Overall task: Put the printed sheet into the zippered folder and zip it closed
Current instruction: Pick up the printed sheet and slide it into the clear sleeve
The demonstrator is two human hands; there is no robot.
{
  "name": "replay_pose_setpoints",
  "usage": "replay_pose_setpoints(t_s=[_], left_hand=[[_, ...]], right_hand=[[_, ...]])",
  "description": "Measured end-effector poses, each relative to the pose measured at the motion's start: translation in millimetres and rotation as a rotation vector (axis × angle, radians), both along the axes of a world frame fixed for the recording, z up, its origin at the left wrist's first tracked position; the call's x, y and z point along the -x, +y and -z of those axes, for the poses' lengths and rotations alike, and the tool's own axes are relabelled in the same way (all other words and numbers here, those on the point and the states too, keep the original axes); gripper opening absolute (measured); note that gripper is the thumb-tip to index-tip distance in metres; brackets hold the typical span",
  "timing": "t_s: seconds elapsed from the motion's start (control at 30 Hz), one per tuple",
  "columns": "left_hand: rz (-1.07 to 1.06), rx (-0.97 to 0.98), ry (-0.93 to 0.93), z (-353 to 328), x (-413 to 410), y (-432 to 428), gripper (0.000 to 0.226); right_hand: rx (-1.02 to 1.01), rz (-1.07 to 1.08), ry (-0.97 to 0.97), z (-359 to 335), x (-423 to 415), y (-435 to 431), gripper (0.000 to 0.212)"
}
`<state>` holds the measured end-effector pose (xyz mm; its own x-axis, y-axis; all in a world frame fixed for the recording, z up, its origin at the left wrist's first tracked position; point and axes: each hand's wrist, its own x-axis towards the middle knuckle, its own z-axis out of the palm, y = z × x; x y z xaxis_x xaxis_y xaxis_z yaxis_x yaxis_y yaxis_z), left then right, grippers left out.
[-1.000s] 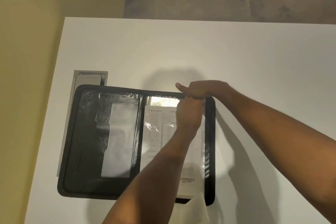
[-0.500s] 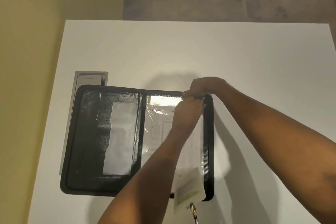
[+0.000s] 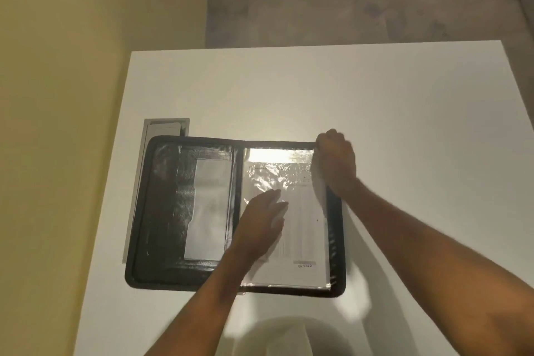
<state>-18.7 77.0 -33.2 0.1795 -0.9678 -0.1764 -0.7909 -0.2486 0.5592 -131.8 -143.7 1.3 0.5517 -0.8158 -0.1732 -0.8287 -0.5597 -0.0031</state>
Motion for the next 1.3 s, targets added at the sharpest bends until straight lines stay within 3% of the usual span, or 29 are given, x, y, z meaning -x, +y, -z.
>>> replay_pose_setpoints(t_s=[0.03,0.1,0.23,0.37,0.47,0.6,0.73,0.87,1.0,1.3], left_hand=[[0.011,-0.02,-0.038,2,2,4,0.045],[0.023,-0.081,-0.108,8,7,8,0.056],[0.065,-0.155,-0.128,18,30,9,0.056],[0.052,-0.206,-0.211,25,51,8,0.066],[-0.025,-0.134,-0.223,17,41,7,0.082],[-0.37,-0.075,-0.29,-11,-32,8,0.062],[-0.726,-0.201,-0.349,-26,-129,41,0.068],[-0.971,-0.374,-0.223,-26,-186,73,0.068],[-1.028,-0.411,-0.136,-24,-200,83,0.057],[-1.051,-0.24,-0.16,-59,-188,85,0.04]], right_hand=[[0.025,-0.011,-0.05,1,4,22,0.012],[-0.127,0.019,-0.148,8,9,71,0.033],[-0.334,0.175,-0.271,17,22,155,0.049],[-0.316,0.253,-0.149,29,55,197,0.061],[-0.291,0.201,-0.078,40,80,211,0.066],[-0.307,0.129,-0.062,47,99,215,0.068],[-0.279,0.111,-0.076,50,105,215,0.068],[-0.292,0.124,-0.043,55,105,215,0.068],[-0.3,0.133,-0.003,54,102,215,0.067],[-0.297,0.126,0.032,48,119,211,0.068]])
